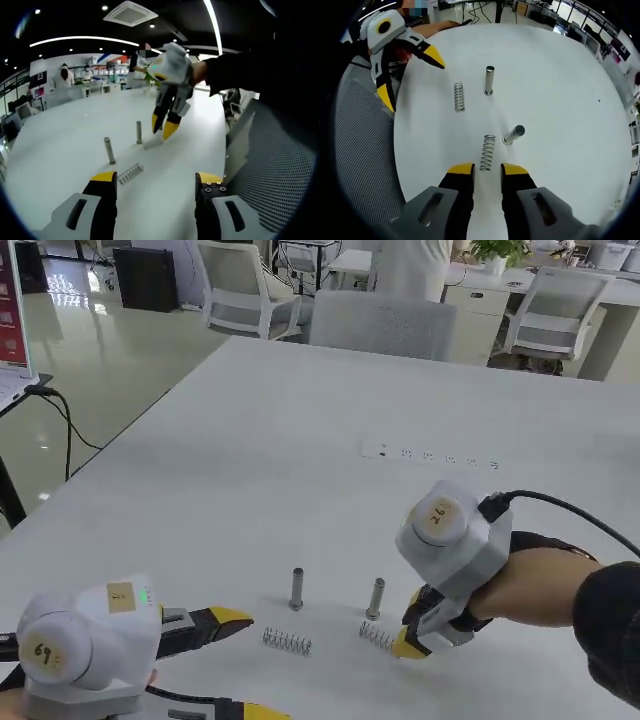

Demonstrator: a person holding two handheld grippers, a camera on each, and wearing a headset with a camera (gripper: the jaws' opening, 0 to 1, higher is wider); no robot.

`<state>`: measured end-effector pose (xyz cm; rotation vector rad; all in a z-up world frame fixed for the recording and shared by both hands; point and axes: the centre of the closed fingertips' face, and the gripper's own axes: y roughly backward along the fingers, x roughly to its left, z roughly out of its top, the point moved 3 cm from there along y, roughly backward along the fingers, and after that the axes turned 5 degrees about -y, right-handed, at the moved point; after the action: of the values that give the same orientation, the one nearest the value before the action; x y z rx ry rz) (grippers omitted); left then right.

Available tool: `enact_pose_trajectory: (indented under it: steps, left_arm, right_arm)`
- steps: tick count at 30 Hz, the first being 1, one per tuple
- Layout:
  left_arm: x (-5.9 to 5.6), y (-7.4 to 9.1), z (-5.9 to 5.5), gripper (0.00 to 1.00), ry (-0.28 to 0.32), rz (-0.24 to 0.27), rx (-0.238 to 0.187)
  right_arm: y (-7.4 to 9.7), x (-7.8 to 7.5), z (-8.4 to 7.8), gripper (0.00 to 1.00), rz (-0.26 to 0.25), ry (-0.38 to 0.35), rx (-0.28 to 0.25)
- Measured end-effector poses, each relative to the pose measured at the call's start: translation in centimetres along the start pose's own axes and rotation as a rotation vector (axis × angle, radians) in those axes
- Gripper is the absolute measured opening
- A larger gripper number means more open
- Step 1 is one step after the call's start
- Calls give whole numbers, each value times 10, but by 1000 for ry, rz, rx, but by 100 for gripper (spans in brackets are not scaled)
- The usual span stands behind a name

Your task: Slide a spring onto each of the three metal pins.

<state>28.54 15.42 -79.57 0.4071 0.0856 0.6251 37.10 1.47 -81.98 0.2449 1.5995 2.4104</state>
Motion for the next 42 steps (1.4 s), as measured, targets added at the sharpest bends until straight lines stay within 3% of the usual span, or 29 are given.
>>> enact_pose_trajectory:
  steps: [22, 35, 42]
  left_arm:
    - [-1, 0, 0, 56, 2, -2, 2]
    - [-1, -1, 0, 55, -1, -3, 5]
    - [-1, -2, 2, 54, -7, -4, 4]
  right_arm:
    - [-16, 0, -4, 12, -15, -77, 24]
    - [-19, 1, -4, 8, -28, -54, 30]
    - [-10, 3, -1, 8, -33, -23, 21]
